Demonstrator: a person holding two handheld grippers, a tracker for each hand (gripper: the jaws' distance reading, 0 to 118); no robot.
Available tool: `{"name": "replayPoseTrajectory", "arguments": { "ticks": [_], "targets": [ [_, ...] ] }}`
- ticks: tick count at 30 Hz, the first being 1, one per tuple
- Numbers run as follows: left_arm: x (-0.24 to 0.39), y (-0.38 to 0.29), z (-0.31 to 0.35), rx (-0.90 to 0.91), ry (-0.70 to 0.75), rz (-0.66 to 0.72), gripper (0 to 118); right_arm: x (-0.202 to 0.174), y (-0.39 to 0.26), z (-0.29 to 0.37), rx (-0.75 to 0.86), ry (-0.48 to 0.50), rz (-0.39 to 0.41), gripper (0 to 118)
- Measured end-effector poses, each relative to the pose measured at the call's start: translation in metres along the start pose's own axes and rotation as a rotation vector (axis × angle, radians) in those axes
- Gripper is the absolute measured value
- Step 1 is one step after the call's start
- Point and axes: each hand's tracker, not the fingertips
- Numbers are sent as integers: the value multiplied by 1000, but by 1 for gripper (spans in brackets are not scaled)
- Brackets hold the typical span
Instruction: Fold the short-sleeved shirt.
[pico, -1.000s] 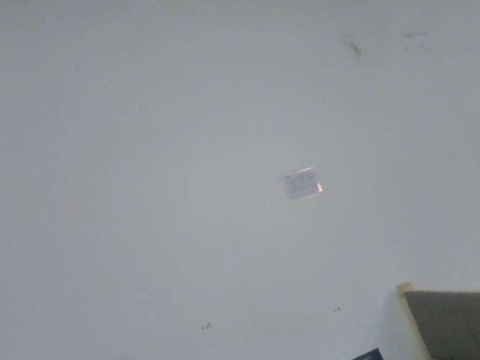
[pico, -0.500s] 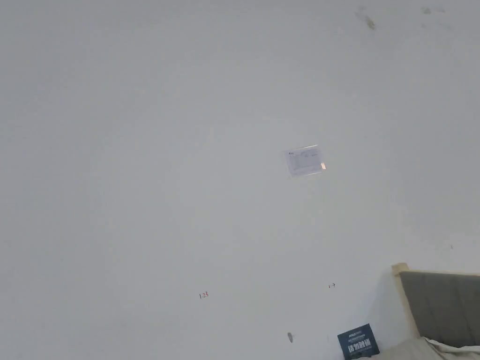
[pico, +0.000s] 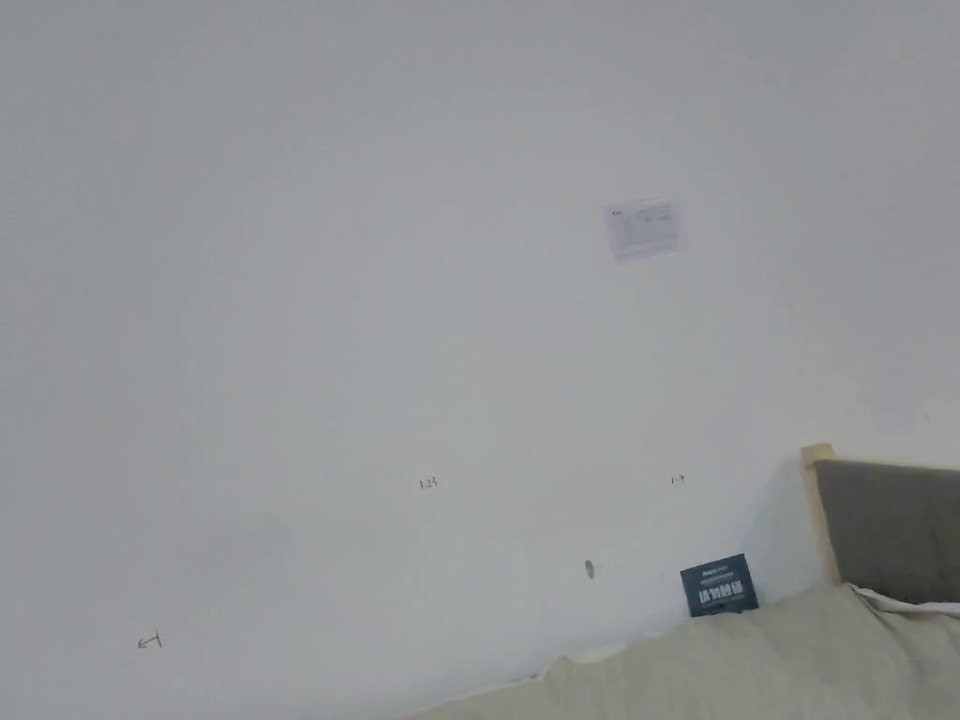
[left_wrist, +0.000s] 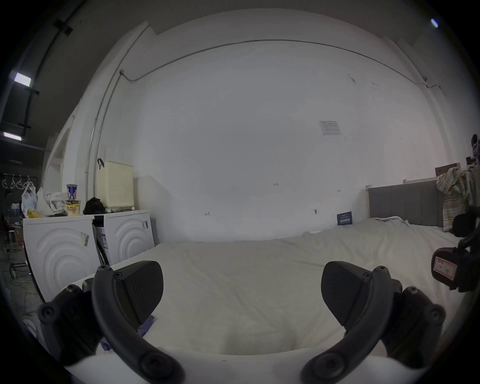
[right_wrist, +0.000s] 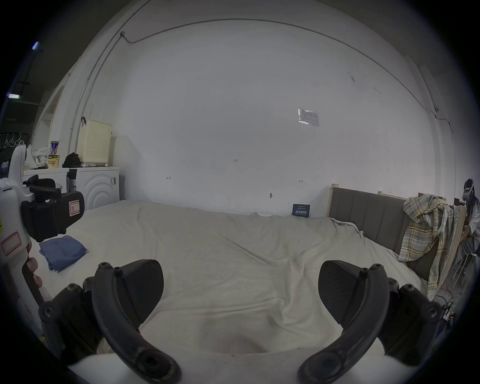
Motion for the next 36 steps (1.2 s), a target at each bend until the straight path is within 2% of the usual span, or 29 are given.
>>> {"name": "replayPoseTrajectory", "arguments": {
  "ticks": [5, 36],
  "targets": [
    [4, 4, -2, -127, -90, 12, 118, 0, 1, -3, -3, 3, -5, 118],
    [0, 1, -3, -120, -28, 68, 118, 0, 5, -6, 6, 21, -1, 118]
  ]
}}
